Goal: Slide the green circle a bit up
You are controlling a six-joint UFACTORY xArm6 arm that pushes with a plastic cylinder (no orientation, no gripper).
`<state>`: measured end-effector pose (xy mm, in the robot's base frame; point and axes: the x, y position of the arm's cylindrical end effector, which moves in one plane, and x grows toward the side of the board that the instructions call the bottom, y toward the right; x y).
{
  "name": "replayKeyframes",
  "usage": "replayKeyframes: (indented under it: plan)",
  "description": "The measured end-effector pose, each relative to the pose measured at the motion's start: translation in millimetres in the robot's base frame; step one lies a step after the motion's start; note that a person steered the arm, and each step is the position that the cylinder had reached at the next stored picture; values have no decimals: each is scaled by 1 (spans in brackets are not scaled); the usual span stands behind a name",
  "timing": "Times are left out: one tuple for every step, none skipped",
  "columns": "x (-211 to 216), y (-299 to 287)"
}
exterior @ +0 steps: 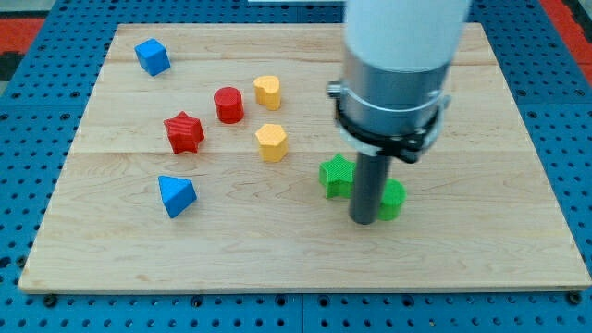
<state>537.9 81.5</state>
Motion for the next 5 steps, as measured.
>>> replayKeyframes:
  plan:
    - [-27, 30]
    - [-43, 61]
    - [-1, 55]
    - [14, 115]
    - [-25, 109]
